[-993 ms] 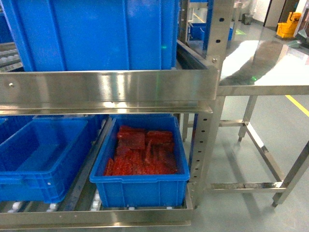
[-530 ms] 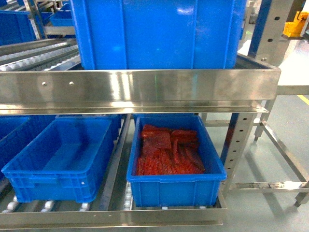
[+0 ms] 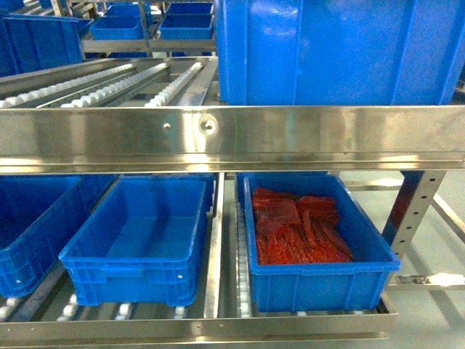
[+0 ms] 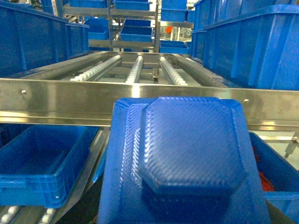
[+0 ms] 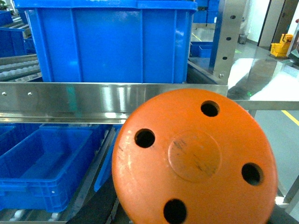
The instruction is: Sort blue parts and orange caps into right shelf containers
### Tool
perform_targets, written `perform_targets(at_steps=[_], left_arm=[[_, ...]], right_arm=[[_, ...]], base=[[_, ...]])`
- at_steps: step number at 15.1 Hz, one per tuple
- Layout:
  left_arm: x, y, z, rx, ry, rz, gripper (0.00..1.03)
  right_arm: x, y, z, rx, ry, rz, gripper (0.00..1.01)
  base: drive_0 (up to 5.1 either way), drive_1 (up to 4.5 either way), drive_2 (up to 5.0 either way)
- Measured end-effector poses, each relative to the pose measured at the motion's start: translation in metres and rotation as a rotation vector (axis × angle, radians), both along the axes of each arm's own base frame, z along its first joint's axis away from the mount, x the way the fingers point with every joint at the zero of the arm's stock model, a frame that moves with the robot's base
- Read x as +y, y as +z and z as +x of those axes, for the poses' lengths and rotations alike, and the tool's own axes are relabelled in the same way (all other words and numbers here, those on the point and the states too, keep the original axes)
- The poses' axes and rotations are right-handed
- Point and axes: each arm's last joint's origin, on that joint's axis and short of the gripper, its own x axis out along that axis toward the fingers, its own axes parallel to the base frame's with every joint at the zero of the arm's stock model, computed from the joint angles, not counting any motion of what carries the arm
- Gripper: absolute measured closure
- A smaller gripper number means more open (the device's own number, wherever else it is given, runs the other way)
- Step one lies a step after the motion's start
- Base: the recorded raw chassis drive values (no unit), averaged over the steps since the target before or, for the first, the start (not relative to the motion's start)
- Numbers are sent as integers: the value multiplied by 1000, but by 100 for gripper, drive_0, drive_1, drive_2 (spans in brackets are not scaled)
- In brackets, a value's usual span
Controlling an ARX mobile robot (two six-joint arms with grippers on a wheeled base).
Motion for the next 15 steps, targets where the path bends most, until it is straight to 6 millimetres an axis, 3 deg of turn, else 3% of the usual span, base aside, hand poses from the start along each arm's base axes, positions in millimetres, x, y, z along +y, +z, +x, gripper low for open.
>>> perform_targets(at_steps=[15], left_arm=[[0,0,0,-3,0,0,61]], right_arm=[[0,0,0,0,0,0,57]], base=[[-494,247,247]])
